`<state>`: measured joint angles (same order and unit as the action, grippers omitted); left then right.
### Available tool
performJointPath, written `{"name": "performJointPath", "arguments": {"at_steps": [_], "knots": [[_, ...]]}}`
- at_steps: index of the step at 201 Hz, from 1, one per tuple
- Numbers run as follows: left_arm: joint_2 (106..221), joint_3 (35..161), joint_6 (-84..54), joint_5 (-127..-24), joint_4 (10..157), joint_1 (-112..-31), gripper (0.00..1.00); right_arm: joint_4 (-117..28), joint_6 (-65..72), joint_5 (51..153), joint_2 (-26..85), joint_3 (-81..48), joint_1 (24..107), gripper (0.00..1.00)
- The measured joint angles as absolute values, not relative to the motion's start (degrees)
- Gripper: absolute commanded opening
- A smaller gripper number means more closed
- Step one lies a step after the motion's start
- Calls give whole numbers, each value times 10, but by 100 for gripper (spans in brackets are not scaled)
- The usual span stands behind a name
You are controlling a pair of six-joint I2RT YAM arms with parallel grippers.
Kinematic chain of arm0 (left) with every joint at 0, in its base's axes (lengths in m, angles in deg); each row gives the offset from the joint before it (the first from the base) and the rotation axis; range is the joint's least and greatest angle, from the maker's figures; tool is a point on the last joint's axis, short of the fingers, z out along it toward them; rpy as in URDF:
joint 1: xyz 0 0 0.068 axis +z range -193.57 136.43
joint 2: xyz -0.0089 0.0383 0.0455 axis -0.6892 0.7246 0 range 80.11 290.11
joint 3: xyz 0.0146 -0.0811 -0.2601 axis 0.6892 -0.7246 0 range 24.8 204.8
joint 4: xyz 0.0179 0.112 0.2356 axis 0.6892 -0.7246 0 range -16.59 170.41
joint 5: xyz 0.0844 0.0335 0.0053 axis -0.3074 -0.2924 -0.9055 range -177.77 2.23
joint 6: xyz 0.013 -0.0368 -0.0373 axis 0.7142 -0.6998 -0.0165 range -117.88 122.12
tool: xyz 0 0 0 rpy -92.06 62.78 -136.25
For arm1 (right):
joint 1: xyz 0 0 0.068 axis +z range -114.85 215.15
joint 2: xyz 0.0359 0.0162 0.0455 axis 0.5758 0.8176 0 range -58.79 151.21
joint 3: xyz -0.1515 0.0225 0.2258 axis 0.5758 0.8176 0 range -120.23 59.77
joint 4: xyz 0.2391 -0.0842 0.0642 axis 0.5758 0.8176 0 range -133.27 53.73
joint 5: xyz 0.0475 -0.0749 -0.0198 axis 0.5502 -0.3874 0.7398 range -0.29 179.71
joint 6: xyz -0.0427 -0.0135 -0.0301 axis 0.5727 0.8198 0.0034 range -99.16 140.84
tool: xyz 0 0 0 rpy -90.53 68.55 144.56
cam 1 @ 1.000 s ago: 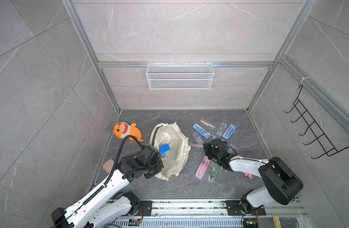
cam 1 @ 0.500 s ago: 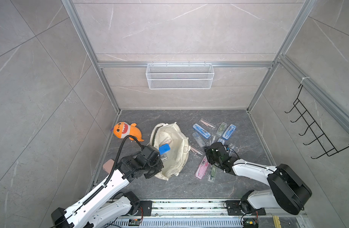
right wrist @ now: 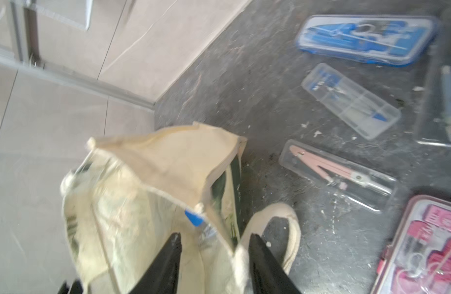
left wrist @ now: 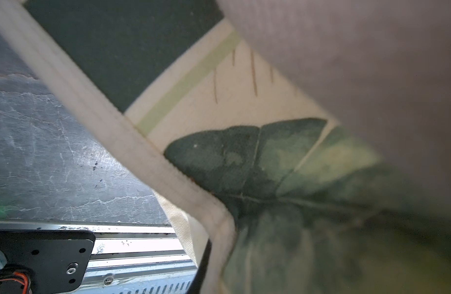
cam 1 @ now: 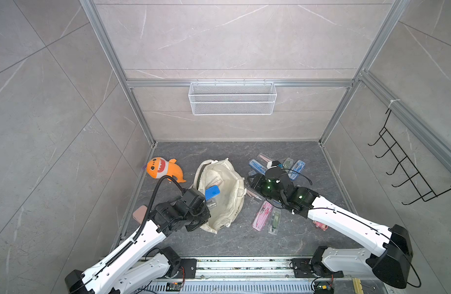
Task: Take out the compass set from the canvas bag
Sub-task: Pick up the compass set from the canvas bag.
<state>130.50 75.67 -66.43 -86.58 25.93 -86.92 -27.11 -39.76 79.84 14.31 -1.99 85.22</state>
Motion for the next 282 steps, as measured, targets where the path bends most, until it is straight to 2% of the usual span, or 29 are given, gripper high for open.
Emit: {"name": "performJointPath", "arguments": {"at_steps": [27, 62, 107, 152, 221, 282], "knots": [[1301, 756, -664, -866, 256, -869, 0, -243, -329, 796, 173, -66, 912, 47], [1301, 756, -665, -862, 254, -869, 0, -197, -254, 812, 270, -169, 957, 47], [1292, 747, -665, -861, 254, -869, 0, -127, -195, 831, 410, -283, 965, 53], [1279, 736, -665, -858, 251, -869, 0, -99, -154, 824, 507, -321, 963, 62], [1264, 719, -665, -854, 251, -869, 0, -96, -148, 840, 627, -404, 931, 64], [1255, 712, -665, -850, 251, -869, 0, -79, -234, 900, 655, -415, 930, 65]]}}
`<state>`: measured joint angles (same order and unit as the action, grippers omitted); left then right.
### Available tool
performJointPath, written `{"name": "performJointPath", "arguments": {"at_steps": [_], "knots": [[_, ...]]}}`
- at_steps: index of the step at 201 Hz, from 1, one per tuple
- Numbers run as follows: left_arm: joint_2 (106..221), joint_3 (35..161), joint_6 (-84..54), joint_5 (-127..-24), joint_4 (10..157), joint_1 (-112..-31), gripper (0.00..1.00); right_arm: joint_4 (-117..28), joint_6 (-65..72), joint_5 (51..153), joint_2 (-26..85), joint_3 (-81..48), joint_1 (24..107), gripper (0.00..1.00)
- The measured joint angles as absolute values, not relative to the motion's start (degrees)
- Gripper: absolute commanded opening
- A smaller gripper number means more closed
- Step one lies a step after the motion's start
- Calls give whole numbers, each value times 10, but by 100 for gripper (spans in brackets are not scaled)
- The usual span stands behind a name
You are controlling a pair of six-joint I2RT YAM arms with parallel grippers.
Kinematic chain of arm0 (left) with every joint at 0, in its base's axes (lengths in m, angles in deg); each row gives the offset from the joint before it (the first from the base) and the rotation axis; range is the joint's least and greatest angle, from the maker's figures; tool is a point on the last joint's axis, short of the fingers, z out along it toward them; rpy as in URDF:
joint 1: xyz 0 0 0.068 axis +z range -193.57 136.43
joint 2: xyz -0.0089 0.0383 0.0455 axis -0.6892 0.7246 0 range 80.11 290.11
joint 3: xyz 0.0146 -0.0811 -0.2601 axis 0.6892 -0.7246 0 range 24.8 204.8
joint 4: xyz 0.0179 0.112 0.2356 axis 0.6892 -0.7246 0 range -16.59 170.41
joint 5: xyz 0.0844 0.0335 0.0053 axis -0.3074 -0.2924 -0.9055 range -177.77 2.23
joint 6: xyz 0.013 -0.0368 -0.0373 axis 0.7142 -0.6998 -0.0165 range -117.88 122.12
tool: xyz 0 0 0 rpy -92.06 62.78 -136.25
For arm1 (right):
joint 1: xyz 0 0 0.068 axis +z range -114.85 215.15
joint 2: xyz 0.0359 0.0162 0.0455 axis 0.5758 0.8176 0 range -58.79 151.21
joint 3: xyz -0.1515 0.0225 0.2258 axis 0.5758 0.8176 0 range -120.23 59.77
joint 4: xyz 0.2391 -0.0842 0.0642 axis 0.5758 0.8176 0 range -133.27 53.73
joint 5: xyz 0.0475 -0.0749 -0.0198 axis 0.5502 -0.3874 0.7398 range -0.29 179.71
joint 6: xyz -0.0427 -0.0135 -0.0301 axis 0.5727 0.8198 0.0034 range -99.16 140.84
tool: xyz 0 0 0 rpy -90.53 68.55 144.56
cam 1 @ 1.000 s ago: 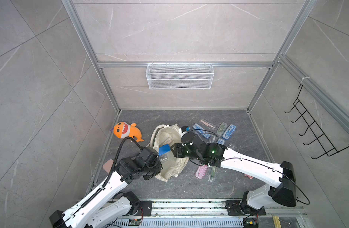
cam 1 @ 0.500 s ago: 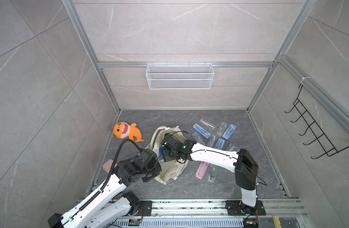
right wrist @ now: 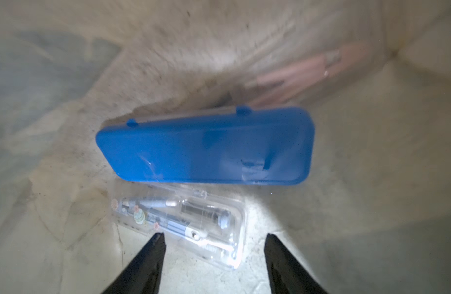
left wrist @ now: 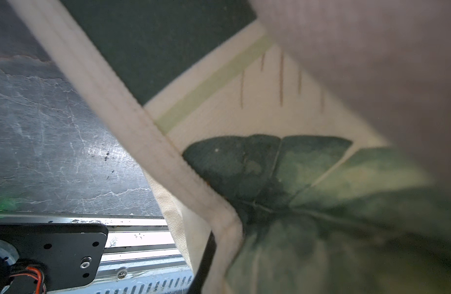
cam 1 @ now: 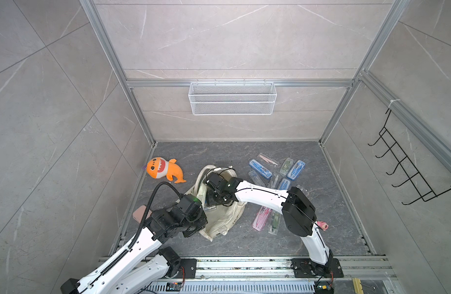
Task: Take out the compass set from the canvas bag
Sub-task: Pick up the compass set from the canvas bag.
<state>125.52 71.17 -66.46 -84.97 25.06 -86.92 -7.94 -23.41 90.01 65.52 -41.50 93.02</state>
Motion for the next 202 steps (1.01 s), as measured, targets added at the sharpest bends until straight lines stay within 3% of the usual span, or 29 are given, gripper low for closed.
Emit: {"name": "performJointPath", "arguments": {"at_steps": [125, 202], "knots": [[1262, 712, -665, -846, 252, -869, 0, -165, -347, 1011, 676, -366, 905, 66], [1267, 712, -665, -844, 251, -869, 0, -311, -386, 1057, 651, -266, 902, 55]]}}
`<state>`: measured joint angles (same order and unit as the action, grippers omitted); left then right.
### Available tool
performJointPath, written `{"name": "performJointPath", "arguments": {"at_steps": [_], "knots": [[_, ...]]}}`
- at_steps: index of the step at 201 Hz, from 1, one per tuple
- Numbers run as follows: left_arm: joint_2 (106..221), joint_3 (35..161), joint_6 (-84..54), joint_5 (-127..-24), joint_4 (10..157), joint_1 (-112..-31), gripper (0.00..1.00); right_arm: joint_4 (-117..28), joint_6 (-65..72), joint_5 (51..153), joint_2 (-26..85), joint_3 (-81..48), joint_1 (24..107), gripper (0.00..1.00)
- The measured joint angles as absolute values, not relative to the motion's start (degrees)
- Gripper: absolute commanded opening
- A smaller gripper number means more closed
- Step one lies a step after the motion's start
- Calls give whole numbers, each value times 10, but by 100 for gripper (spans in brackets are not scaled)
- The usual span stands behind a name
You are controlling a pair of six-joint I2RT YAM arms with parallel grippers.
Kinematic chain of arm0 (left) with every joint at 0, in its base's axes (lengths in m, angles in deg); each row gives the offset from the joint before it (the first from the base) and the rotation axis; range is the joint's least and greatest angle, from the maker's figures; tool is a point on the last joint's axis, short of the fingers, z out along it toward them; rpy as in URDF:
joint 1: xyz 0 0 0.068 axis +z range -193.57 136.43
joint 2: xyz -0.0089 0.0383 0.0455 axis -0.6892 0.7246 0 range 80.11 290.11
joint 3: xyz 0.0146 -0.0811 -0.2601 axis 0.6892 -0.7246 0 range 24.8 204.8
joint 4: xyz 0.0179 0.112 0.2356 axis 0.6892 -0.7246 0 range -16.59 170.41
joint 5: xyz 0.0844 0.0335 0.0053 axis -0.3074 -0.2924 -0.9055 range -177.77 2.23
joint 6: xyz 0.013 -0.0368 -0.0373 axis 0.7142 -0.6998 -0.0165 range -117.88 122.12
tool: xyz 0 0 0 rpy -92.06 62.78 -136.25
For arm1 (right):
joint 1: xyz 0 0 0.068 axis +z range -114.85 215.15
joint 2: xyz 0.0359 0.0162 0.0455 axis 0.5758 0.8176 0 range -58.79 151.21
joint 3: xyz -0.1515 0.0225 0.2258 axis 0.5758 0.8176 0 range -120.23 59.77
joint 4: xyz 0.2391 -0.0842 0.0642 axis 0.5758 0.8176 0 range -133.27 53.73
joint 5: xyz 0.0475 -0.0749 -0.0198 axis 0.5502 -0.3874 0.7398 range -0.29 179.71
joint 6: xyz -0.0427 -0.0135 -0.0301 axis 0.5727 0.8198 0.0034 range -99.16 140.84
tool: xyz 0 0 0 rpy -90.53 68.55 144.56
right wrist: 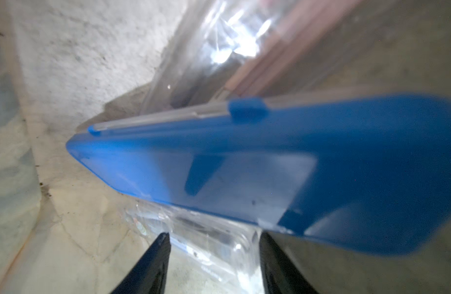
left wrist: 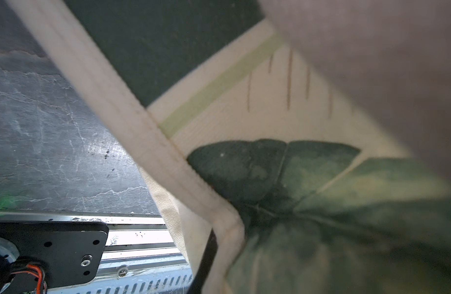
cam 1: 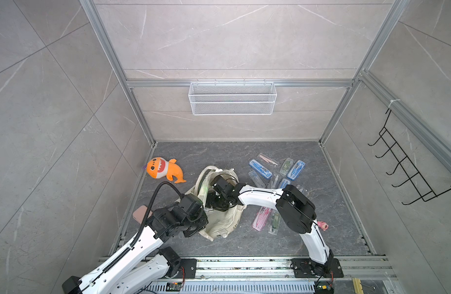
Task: Take out the compass set from the canvas bag
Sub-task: Pick up the compass set from the canvas bag.
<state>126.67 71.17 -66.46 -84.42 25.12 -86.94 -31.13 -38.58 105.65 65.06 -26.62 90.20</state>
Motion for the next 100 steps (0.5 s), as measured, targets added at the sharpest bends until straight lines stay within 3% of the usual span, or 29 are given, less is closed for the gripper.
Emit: {"name": "performJointPath", "arguments": {"at_steps": [100], "knots": [[1269, 712, -665, -842, 251, -869, 0, -445, -383, 1079, 585, -177, 904, 44]]}}
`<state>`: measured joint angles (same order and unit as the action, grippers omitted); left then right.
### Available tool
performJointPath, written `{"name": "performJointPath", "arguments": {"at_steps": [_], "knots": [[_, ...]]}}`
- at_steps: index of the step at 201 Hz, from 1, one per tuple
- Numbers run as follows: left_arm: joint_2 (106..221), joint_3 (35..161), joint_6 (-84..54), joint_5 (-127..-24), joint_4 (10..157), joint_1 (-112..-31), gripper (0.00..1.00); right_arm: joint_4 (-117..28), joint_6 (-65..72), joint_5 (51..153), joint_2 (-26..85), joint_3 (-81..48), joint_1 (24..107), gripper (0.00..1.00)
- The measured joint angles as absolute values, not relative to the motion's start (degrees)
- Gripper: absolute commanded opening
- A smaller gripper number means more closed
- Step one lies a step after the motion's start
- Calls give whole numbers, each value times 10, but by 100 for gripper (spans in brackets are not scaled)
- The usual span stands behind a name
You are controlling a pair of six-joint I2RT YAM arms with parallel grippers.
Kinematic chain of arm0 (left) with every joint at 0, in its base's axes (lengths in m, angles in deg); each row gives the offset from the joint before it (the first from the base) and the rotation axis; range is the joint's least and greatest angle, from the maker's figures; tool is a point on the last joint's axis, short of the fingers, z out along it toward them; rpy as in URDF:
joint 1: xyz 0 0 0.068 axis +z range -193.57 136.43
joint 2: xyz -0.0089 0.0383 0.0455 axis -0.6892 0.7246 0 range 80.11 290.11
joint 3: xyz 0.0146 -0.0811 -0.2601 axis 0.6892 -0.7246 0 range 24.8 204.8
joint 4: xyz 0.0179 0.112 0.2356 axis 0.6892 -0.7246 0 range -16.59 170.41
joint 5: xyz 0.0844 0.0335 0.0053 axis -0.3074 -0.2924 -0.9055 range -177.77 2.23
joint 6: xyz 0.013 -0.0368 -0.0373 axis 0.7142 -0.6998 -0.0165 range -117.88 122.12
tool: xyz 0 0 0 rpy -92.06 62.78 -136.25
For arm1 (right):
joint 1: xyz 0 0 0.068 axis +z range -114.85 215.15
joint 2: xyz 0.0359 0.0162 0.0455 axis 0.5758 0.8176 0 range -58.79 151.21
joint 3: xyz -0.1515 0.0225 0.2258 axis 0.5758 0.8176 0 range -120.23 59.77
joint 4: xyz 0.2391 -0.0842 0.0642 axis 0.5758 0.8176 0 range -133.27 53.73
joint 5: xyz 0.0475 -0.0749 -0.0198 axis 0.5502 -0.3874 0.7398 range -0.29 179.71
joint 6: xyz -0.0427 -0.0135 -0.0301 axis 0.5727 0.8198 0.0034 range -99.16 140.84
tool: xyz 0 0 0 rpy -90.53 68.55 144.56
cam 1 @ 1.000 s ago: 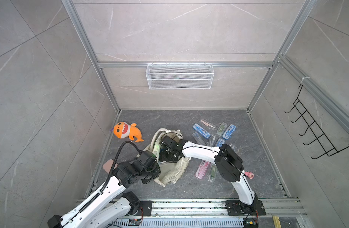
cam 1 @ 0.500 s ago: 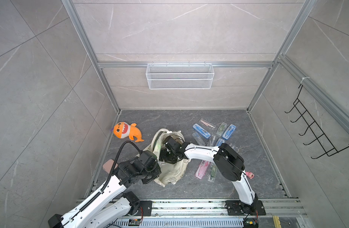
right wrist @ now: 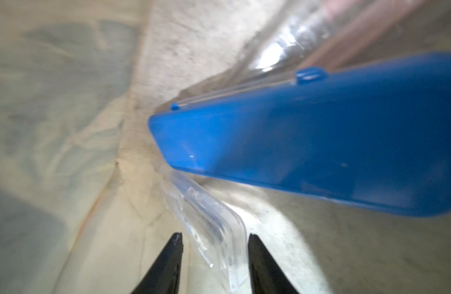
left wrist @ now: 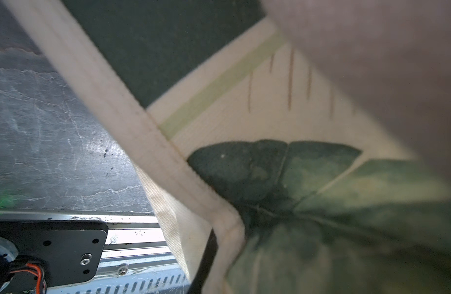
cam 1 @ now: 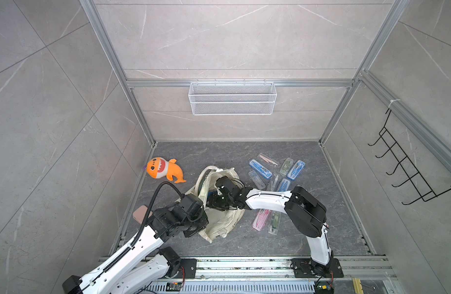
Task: Take out the compass set from the canvas bag
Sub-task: Pick up the compass set from the canvas bag.
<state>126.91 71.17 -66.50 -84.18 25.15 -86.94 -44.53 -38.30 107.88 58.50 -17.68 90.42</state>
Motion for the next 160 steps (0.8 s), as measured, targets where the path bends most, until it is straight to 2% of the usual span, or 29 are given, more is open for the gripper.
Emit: {"name": "performJointPath", "arguments": {"at_steps": [119, 160], "knots": [[1268, 712, -665, -842, 251, -869, 0, -448, -380, 1100, 618, -211, 912, 41], [1268, 712, -667, -845, 251, -869, 0, -435, -374, 1106, 637, -235, 913, 31]]}}
